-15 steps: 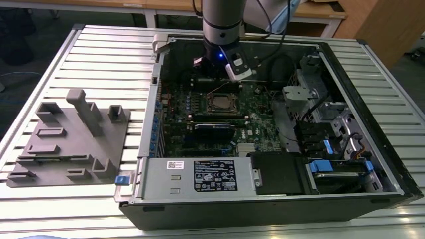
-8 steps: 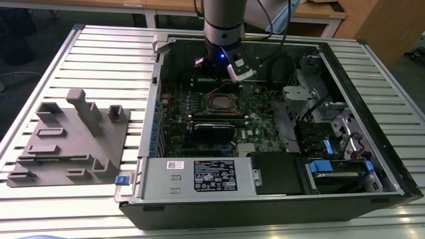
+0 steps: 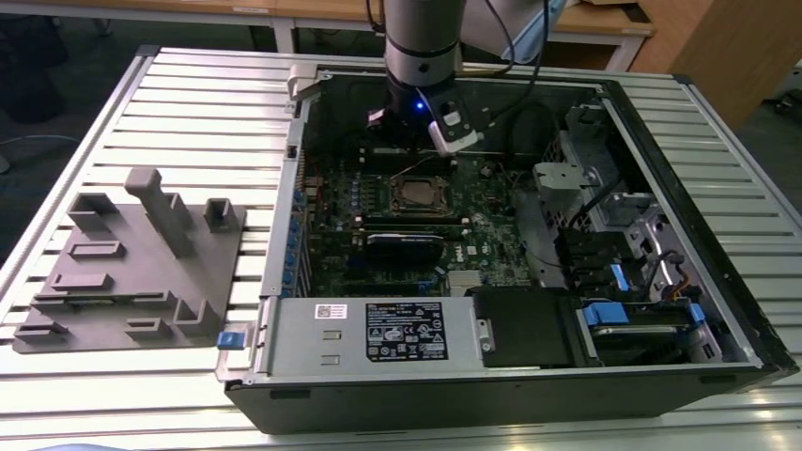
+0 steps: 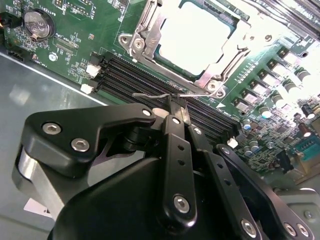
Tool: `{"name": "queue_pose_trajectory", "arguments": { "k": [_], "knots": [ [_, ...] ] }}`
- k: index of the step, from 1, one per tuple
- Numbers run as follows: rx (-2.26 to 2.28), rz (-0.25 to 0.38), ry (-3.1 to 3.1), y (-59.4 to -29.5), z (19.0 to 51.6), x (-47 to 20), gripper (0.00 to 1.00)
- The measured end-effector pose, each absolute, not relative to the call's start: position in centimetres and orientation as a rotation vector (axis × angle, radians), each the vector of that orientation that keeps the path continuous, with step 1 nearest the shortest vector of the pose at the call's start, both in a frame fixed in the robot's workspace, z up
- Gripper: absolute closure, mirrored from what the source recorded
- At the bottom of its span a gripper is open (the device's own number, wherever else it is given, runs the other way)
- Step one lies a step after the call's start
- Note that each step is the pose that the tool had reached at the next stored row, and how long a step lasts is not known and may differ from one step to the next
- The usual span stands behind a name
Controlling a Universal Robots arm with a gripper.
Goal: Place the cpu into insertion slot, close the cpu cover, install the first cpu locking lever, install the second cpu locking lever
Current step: 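Install the first cpu locking lever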
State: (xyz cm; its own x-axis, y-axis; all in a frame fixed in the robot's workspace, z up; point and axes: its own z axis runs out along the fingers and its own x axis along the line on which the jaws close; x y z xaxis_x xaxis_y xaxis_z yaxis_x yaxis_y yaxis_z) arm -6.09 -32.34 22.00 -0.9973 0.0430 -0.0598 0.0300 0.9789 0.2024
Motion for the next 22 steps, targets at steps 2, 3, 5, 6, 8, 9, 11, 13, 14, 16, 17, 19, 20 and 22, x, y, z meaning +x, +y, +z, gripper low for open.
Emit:
{"name": "queue_pose_trajectory", "arguments": {
  "k": [2,3,5,6,8,9,11,13,14,16,17,19,20,22],
  "knots": [
    [0.057,0.311,3.061,-32.35,21.98,-6.10,0.90],
    [0.057,0.312,3.061,-32.35,21.98,-6.10,0.90],
    [0.057,0.312,3.061,-32.34,21.95,-6.09,0.90],
    [0.057,0.312,3.061,-32.34,21.90,-6.09,0.90],
    [0.056,0.312,3.061,-32.34,21.79,-6.09,0.90],
    [0.057,0.312,3.061,-32.34,21.72,-6.09,0.90],
    [0.056,0.312,3.061,-32.34,21.58,-6.09,0.90],
    [0.057,0.312,3.061,-32.35,21.49,-6.09,0.90],
    [0.056,0.312,3.061,-32.34,21.46,-6.05,0.90],
    [0.057,0.311,3.061,-32.34,21.40,-5.93,0.90],
    [0.057,0.311,3.061,-32.34,21.37,-5.85,0.90],
    [0.057,0.312,3.061,-32.34,21.33,-5.69,0.90],
    [0.057,0.312,3.061,-32.34,21.30,-5.62,0.90],
    [0.057,0.312,3.061,-32.33,21.27,-5.49,0.90]
  ]
}}
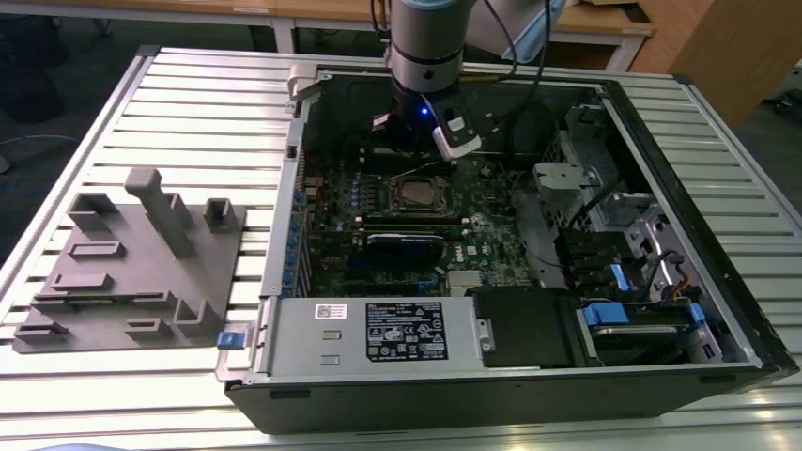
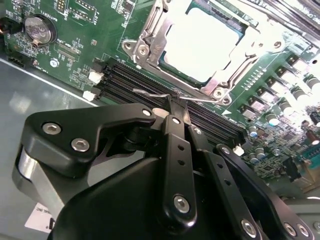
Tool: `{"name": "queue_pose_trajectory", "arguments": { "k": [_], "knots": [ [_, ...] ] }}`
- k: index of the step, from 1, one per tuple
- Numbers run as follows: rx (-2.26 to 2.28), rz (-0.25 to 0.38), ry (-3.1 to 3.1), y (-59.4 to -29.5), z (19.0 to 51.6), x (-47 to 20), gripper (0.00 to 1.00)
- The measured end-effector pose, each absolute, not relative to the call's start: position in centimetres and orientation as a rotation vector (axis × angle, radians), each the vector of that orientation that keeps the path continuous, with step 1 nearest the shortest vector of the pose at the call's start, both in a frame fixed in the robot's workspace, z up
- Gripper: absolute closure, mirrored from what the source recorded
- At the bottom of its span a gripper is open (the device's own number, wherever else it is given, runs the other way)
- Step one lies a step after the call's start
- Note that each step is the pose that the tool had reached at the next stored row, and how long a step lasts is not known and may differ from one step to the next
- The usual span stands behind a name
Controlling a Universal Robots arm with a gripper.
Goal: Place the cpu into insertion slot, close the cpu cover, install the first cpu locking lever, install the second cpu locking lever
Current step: 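Install the first cpu locking lever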
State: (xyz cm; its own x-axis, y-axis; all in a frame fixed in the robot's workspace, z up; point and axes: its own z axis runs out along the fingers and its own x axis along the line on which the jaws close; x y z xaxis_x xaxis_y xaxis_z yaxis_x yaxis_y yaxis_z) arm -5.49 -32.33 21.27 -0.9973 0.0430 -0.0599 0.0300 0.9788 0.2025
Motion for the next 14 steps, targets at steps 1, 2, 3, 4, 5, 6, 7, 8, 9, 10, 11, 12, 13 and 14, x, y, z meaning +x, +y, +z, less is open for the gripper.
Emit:
{"name": "queue_pose_trajectory", "arguments": {
  "k": [1,2,3,4,5,6,7,8,9,10,11,12,13,14],
  "knots": [
    [0.056,0.312,3.061,-32.32,21.26,-5.42,0.90],
    [0.057,0.312,3.061,-32.31,21.25,-5.36,0.90],
    [0.057,0.312,3.061,-32.30,21.23,-5.30,0.90],
    [0.056,0.312,3.061,-32.29,21.22,-5.22,0.90],
    [0.057,0.311,3.061,-32.28,21.21,-5.15,0.90],
    [0.057,0.312,3.061,-32.27,21.20,-5.08,0.90],
    [0.056,0.312,3.061,-32.26,21.18,-5.00,0.90],
    [0.056,0.312,3.061,-32.25,21.17,-4.94,0.90],
    [0.056,0.312,3.061,-32.25,21.17,-4.89,0.90],
    [0.057,0.312,3.061,-32.25,21.17,-4.87,0.90],
    [0.057,0.312,3.061,-32.24,21.16,-4.86,0.90],
    [0.057,0.312,3.061,-32.24,21.15,-4.84,0.90],
    [0.056,0.312,3.061,-32.23,21.12,-4.82,0.90],
    [0.057,0.312,3.061,-32.23,21.08,-4.81,0.90]
  ]
}}
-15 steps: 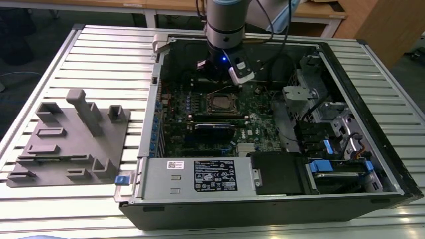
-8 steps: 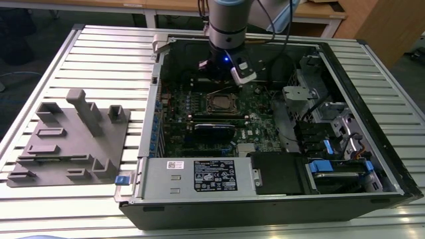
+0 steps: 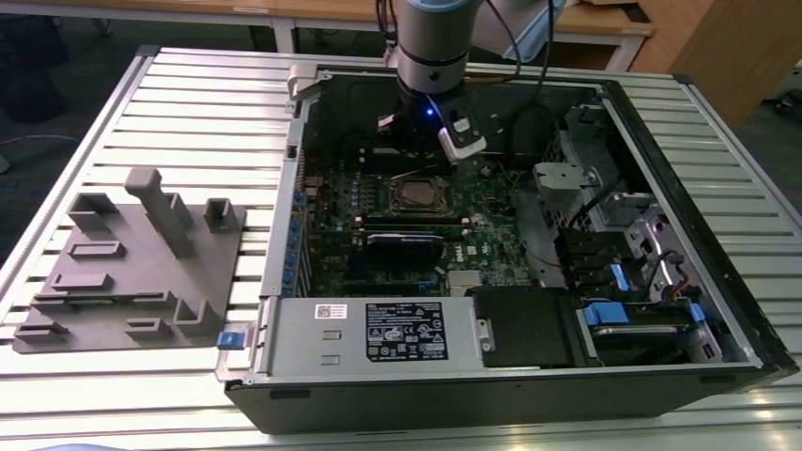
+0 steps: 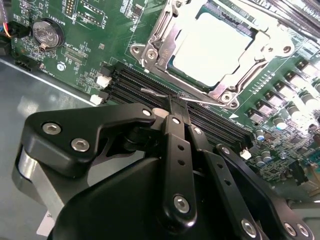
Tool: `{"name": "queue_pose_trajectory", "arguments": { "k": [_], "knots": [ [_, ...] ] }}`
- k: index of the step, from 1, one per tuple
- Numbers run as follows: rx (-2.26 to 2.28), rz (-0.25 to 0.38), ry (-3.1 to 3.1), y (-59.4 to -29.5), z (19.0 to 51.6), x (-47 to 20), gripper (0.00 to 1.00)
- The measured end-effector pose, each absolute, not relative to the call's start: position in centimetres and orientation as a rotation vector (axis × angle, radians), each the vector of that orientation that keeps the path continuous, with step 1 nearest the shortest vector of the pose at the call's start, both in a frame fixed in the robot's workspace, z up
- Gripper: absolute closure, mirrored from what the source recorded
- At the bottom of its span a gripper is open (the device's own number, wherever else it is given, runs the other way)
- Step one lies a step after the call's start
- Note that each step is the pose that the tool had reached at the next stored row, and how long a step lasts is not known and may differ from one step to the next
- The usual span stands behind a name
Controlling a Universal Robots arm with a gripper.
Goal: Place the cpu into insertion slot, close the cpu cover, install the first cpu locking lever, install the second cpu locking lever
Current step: 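Install the first cpu locking lever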
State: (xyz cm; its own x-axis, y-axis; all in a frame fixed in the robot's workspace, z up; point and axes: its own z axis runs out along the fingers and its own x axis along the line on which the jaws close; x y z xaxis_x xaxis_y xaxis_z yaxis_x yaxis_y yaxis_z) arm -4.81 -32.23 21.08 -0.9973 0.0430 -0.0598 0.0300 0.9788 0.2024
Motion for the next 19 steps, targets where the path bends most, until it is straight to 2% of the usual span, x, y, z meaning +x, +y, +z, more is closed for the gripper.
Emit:
{"name": "queue_pose_trajectory", "arguments": {
  "k": [19],
  "knots": [
    [0.095,0.309,3.058,-32.07,20.20,-4.79,0.90]
  ]
}}
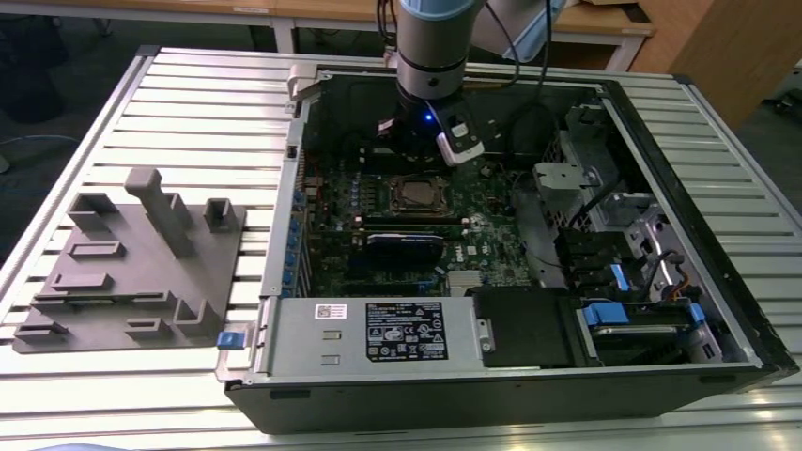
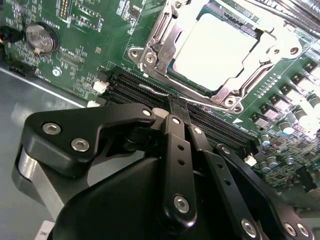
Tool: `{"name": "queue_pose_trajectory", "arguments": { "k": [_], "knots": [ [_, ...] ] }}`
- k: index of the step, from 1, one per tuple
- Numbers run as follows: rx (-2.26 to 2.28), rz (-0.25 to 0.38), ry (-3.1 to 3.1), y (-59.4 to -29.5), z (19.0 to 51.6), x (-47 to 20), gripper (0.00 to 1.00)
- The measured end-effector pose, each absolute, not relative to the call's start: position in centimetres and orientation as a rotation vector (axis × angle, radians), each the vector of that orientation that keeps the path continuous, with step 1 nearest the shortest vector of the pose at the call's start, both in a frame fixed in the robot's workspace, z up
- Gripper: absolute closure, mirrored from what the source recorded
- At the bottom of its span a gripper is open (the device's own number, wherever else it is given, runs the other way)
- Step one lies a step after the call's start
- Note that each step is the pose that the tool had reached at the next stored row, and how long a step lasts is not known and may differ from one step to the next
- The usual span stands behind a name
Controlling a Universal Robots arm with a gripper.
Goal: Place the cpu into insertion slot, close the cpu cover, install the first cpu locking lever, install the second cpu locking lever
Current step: 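Install the first cpu locking lever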
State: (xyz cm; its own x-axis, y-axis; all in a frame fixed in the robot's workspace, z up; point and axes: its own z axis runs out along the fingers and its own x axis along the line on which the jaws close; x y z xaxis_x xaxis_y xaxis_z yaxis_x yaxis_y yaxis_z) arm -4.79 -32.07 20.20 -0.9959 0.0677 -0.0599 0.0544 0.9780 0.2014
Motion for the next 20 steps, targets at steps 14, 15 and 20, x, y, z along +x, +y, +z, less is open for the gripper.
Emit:
{"name": "queue_pose_trajectory", "arguments": {
  "k": [14,15,20],
  "knots": [
    [0.250,0.300,3.040,-31.99,20.12,-4.77,0.90],
    [0.253,0.300,3.040,-31.98,20.12,-4.77,0.90],
    [0.270,0.295,3.036,-31.93,20.11,-4.78,0.90]
  ]
}}
